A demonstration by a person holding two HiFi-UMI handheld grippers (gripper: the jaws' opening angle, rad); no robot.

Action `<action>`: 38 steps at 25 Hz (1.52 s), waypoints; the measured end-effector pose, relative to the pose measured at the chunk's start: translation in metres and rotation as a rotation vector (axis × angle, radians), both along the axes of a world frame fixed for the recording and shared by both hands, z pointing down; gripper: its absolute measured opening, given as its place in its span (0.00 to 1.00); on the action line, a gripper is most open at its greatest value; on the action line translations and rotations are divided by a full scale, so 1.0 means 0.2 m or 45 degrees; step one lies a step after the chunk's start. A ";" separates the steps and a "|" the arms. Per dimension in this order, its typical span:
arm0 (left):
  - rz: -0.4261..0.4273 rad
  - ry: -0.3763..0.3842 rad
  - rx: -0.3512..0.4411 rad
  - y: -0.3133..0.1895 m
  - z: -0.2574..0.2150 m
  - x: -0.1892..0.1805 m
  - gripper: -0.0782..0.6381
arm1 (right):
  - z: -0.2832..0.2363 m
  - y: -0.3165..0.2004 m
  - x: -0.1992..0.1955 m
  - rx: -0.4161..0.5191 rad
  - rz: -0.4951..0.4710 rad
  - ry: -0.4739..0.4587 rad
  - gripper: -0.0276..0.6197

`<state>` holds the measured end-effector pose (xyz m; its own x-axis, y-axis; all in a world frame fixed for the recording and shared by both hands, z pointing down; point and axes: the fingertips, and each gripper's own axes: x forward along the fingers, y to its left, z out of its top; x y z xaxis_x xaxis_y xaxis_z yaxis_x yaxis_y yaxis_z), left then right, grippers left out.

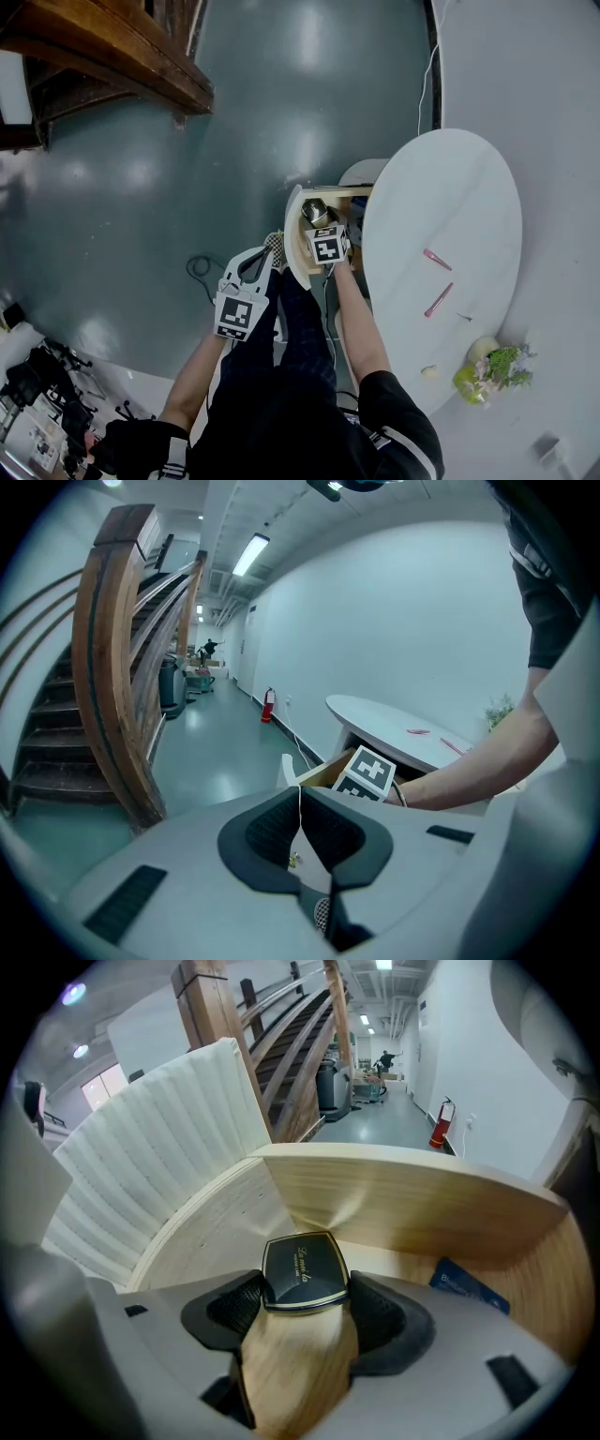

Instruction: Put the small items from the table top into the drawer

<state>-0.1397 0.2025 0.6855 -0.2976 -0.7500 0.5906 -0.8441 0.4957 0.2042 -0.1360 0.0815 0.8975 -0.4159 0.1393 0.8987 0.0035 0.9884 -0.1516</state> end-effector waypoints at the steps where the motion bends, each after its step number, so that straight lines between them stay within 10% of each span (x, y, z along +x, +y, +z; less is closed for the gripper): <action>1: 0.000 0.000 0.001 0.00 0.00 0.00 0.14 | 0.00 0.00 0.00 0.006 0.000 0.002 0.50; 20: 0.036 -0.110 0.044 -0.01 -0.32 -0.02 0.14 | -0.41 0.06 0.01 -0.035 0.048 -0.121 0.50; 38: 0.071 -0.235 0.144 -0.07 -0.84 -0.01 0.14 | -1.28 0.02 0.09 0.048 0.143 -0.468 0.37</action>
